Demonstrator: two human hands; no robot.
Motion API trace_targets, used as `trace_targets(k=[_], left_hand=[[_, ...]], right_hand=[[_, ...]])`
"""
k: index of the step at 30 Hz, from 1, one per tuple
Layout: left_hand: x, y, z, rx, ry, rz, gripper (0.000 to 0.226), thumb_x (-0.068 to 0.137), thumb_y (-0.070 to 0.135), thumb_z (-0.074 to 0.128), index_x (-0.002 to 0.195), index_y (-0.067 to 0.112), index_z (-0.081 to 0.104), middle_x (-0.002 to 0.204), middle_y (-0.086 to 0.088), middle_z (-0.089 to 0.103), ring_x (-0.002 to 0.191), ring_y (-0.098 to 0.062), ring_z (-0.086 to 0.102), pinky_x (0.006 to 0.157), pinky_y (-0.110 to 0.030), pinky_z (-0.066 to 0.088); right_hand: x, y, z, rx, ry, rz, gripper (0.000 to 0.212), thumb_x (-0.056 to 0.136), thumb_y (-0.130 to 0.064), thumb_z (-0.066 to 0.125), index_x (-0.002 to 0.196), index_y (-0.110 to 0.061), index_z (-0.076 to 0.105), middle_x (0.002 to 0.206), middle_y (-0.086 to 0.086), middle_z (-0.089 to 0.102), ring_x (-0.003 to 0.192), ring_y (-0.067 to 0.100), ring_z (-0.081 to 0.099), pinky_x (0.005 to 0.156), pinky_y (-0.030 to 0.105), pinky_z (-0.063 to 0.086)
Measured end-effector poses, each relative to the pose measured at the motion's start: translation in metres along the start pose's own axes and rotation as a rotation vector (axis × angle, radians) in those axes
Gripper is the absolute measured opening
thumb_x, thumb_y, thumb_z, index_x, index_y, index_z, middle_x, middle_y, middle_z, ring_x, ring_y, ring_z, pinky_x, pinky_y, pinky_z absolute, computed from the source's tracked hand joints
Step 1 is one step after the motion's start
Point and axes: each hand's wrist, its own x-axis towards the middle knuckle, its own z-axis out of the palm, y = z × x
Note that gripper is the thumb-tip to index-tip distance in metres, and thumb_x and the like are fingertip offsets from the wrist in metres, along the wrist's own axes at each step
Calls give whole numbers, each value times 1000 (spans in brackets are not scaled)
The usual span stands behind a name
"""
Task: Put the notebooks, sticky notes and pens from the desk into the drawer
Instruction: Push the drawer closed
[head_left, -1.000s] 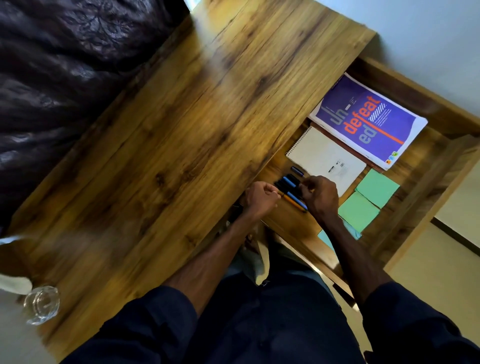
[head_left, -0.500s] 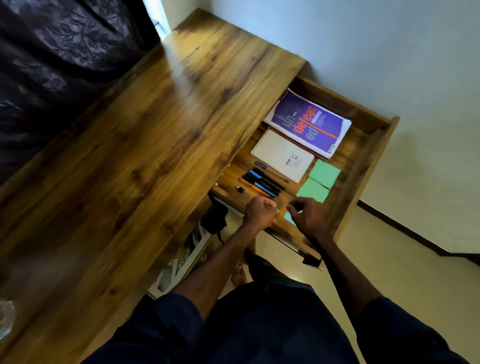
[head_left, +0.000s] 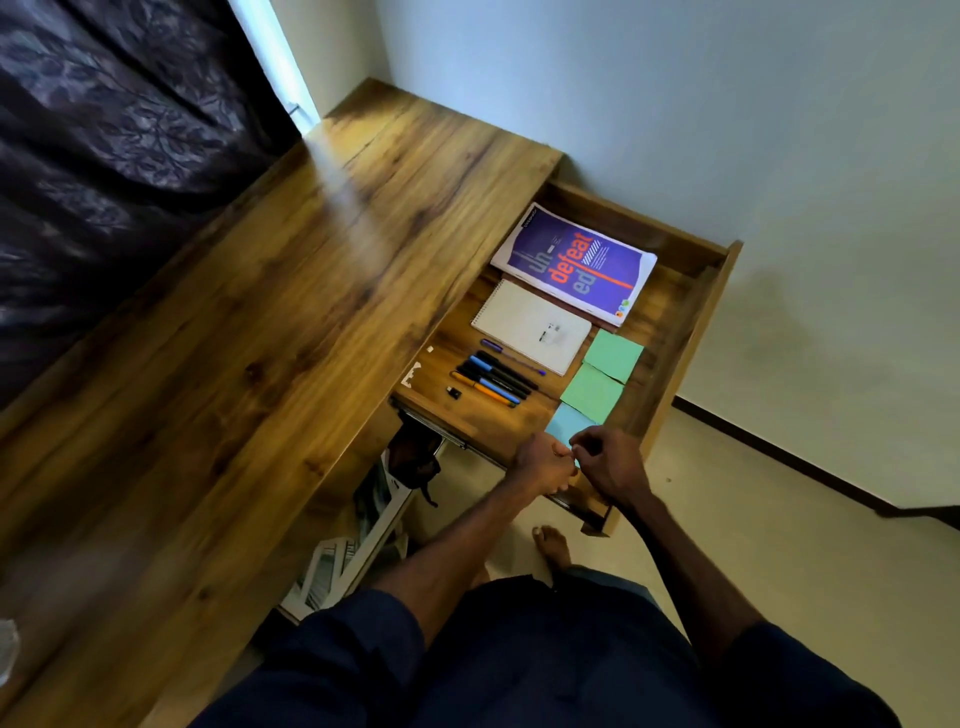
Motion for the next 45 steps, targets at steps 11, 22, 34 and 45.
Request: trace_targets(k=[11,22,34,45], left_hand=[[23,56,77,-373,-171,-294,31,94,30,68,108,3,65,106,-15,74,83,-23,74,74,-31,62],[39,83,126,-589,-215,-367,53,103,49,40,147,18,44,145,-3,49,135,-25,48,109,-39,41],[59,72,78,-1339,160,-333,40,106,22,42,144,10,49,150,-11,49,143,-22,42,119,-34,32],[131,88,18,-2084,586,-485,50,111,25,25,157,8,20,155,-27,34,143,-36,41,120,-44,31]], right_hand=[[14,69,-53,519,349,540,36,88,-16,72,122,-8,62,107,5,68,96,20,65,74,25,53],[59,101,-56,814,-9,675,29,100,-24,51,101,-1,69,100,16,72,96,26,70,89,43,60],[112,42,-41,1000,-323,594,25,104,-13,49,121,1,61,121,24,68,107,31,69,98,41,55],[230,-11,-22,1072,-234,693,65,104,1,37,161,-20,12,164,18,20,150,44,21,120,54,28]])
